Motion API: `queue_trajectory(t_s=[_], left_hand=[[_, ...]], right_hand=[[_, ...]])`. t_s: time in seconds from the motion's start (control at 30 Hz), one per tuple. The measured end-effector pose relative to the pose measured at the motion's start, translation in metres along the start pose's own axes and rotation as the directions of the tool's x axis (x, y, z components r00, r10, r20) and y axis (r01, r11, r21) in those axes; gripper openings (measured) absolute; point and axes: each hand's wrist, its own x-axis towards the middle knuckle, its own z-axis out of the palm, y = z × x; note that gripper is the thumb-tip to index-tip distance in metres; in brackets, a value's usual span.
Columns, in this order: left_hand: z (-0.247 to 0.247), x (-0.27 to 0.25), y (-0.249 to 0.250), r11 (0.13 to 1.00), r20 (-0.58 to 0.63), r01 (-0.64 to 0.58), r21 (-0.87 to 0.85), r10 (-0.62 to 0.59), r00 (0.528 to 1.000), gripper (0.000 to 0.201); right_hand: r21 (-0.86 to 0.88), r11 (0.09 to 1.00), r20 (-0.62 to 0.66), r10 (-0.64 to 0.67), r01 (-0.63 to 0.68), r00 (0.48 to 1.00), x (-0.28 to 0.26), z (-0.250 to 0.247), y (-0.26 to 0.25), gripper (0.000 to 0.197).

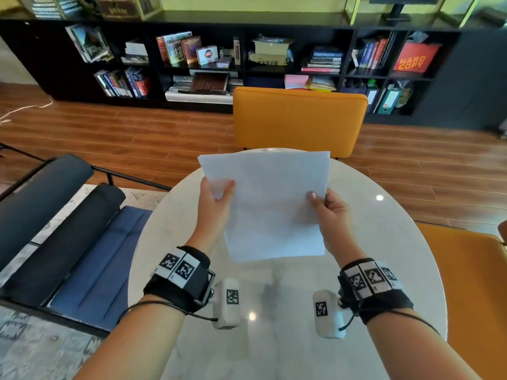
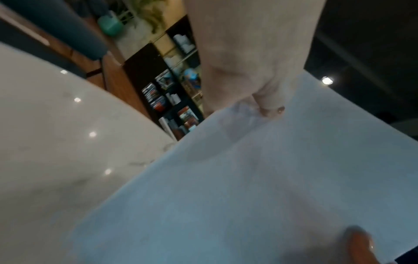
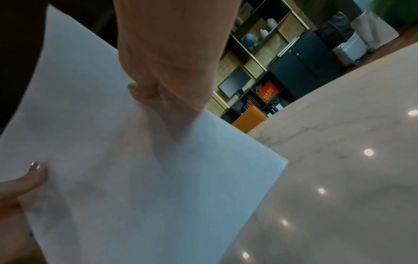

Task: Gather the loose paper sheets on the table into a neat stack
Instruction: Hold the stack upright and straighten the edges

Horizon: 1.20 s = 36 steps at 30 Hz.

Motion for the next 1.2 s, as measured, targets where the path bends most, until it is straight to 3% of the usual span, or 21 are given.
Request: queue_trajectory(t_s=[0.07, 0.2, 0.43, 0.67, 0.93, 1.03, 1.2], left_hand=[[0.005, -0.003, -0.007, 0.999, -0.009, 0.043, -0.003, -0.043, 0.999, 0.038], [0.015, -0.017, -0.017, 1.0, -0.045, 0.025, 0.013, -0.025, 0.999, 0.038], [0.029, -0.041, -0.038, 0.997, 0.054, 0.082, 0.0, -0.082, 0.995, 0.024], [0.026, -0.043, -0.049, 0.998, 0.06, 0.064, -0.004, -0.064, 0.996, 0.028], [0.027, -0.041, -0.065, 0.988, 0.043, 0.151, 0.043, -0.153, 0.987, 0.025], [0.026, -0.042, -0.075, 0.971, 0.06, 0.219, 0.1, -0.226, 0.972, 0.034], [0.023, -0.035, -0.076, 0.958, 0.066, 0.212, 0.194, -0.229, 0.971, 0.03]], right_hand=[[0.011, 1.0, -0.012, 0.016, -0.016, 1.0, -0.002, -0.001, 0.007, 0.017], [0.017, 0.998, -0.033, 0.066, -0.066, 0.997, -0.007, -0.005, 0.026, 0.017], [-0.124, 0.98, -0.062, 0.148, -0.155, 0.987, -0.018, -0.009, 0.058, 0.014], [-0.178, 0.957, -0.093, 0.214, -0.228, 0.972, -0.01, -0.011, 0.063, 0.017], [-0.274, 0.91, -0.064, 0.307, -0.312, 0.95, -0.011, -0.016, 0.079, 0.036], [-0.35, 0.871, -0.039, 0.354, -0.345, 0.934, -0.014, -0.019, 0.088, 0.037], [-0.371, 0.865, -0.08, 0.333, -0.338, 0.939, -0.014, -0.02, 0.09, 0.036]])
